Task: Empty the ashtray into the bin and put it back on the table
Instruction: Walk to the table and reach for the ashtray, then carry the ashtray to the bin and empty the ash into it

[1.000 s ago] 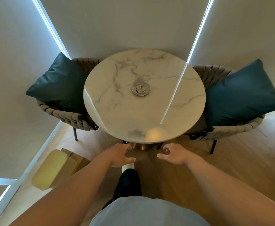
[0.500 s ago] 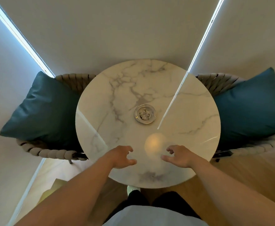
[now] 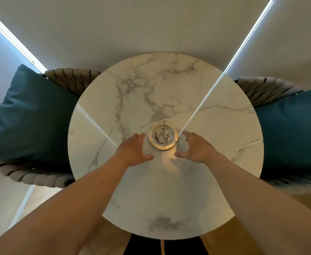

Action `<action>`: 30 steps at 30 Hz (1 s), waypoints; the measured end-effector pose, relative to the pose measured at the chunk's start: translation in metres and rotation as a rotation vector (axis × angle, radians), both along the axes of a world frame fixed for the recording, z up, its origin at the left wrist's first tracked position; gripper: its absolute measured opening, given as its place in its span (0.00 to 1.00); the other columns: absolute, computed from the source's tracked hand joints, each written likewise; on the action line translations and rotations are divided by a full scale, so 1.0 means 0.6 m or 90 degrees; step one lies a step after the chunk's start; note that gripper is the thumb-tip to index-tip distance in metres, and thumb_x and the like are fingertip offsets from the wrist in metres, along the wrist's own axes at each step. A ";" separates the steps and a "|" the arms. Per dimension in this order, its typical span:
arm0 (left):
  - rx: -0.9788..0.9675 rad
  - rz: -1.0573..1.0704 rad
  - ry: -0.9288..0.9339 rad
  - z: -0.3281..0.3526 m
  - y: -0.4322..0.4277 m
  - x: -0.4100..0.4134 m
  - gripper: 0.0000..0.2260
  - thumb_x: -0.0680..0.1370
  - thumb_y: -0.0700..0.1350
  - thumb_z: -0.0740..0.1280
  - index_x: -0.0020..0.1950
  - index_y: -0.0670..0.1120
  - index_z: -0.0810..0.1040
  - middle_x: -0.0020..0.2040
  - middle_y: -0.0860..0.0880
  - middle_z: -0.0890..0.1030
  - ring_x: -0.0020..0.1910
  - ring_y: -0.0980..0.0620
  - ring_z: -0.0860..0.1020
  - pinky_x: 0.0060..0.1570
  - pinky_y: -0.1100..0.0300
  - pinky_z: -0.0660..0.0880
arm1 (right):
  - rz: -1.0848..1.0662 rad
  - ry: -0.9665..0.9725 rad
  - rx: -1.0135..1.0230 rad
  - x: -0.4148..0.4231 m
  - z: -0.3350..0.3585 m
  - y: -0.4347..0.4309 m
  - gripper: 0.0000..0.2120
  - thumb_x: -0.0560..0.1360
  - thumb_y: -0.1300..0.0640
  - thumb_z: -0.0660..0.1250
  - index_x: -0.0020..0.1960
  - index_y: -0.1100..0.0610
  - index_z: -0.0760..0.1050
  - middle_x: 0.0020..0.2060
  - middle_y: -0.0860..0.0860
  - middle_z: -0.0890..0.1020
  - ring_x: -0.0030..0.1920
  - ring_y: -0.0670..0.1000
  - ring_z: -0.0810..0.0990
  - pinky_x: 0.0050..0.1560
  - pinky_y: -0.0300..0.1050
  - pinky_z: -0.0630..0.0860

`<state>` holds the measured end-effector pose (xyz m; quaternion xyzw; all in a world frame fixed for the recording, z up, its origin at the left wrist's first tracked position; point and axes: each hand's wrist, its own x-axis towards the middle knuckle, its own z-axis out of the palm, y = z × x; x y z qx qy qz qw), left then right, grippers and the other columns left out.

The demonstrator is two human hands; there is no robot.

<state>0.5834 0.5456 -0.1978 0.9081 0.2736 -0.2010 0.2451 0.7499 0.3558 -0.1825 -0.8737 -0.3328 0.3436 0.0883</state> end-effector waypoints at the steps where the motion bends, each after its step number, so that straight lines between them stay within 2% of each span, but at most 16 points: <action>1: 0.017 0.000 -0.001 -0.005 0.004 0.010 0.45 0.68 0.65 0.72 0.77 0.48 0.55 0.70 0.46 0.68 0.68 0.44 0.69 0.62 0.49 0.70 | 0.013 -0.010 0.001 0.006 -0.007 0.009 0.49 0.66 0.36 0.74 0.77 0.54 0.56 0.69 0.54 0.71 0.68 0.57 0.71 0.63 0.55 0.72; 5: 0.059 -0.002 -0.015 -0.025 0.015 0.039 0.50 0.64 0.65 0.75 0.77 0.47 0.53 0.67 0.44 0.68 0.66 0.44 0.69 0.60 0.48 0.71 | 0.065 -0.050 0.011 0.022 -0.036 0.039 0.54 0.62 0.37 0.78 0.77 0.53 0.54 0.69 0.55 0.68 0.67 0.59 0.69 0.62 0.56 0.73; 11: 0.082 -0.024 -0.031 -0.045 0.022 0.068 0.53 0.57 0.67 0.77 0.74 0.48 0.58 0.63 0.45 0.70 0.63 0.43 0.69 0.59 0.47 0.71 | 0.121 -0.105 0.001 0.040 -0.065 0.063 0.59 0.55 0.34 0.79 0.76 0.54 0.54 0.65 0.55 0.67 0.64 0.59 0.68 0.60 0.56 0.73; 15: 0.096 -0.032 -0.061 -0.055 0.020 0.070 0.50 0.54 0.68 0.76 0.70 0.52 0.61 0.58 0.47 0.70 0.60 0.45 0.70 0.57 0.48 0.71 | 0.134 -0.109 0.014 0.047 -0.072 0.065 0.59 0.55 0.34 0.79 0.76 0.54 0.55 0.64 0.56 0.66 0.62 0.59 0.68 0.60 0.56 0.73; 19: 0.124 -0.031 -0.086 -0.062 0.016 0.070 0.50 0.53 0.70 0.75 0.68 0.51 0.63 0.57 0.47 0.70 0.57 0.45 0.71 0.55 0.49 0.71 | 0.125 -0.108 0.035 0.048 -0.072 0.069 0.57 0.55 0.35 0.80 0.75 0.53 0.57 0.63 0.56 0.67 0.61 0.58 0.68 0.59 0.55 0.74; 30: 0.123 -0.023 -0.117 -0.064 0.019 0.072 0.49 0.56 0.72 0.73 0.70 0.49 0.66 0.57 0.47 0.70 0.59 0.46 0.70 0.56 0.49 0.70 | 0.116 -0.099 0.049 0.039 -0.082 0.080 0.55 0.54 0.37 0.81 0.73 0.53 0.60 0.61 0.54 0.67 0.60 0.56 0.69 0.57 0.53 0.75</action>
